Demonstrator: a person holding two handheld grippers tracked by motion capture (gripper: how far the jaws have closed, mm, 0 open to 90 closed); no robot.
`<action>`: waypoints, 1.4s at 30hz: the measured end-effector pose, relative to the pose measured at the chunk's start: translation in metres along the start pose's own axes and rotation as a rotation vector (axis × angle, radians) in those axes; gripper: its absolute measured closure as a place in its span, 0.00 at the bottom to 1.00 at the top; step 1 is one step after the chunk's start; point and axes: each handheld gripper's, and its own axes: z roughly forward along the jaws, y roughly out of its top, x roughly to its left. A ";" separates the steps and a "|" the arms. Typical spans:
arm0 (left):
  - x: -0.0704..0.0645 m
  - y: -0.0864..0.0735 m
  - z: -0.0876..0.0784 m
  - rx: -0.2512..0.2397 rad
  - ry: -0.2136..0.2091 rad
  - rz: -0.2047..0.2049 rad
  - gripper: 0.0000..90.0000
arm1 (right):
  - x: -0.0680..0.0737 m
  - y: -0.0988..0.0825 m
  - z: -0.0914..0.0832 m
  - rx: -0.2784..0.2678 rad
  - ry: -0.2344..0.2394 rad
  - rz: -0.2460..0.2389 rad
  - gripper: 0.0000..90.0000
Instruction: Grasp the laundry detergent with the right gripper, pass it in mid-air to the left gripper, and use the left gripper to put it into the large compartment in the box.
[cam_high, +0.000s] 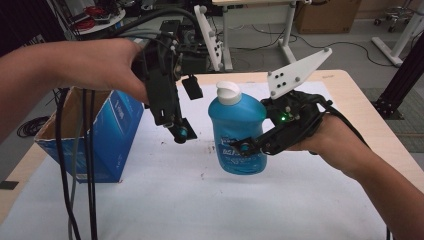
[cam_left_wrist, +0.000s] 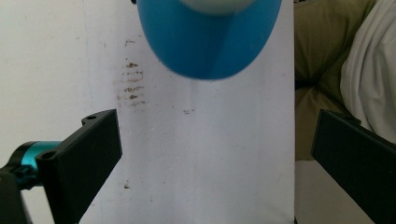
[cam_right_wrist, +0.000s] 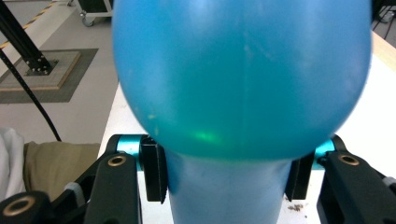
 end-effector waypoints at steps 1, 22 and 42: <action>0.000 0.001 0.001 0.001 -0.001 0.002 0.02 | 0.000 0.001 0.002 0.003 -0.003 -0.005 0.50; -0.002 0.010 0.005 -0.005 -0.001 0.025 0.02 | 0.001 0.019 0.040 0.045 0.065 -0.027 0.50; -0.002 0.010 0.009 0.022 0.002 0.037 0.14 | 0.003 0.026 0.042 0.053 0.072 -0.022 0.50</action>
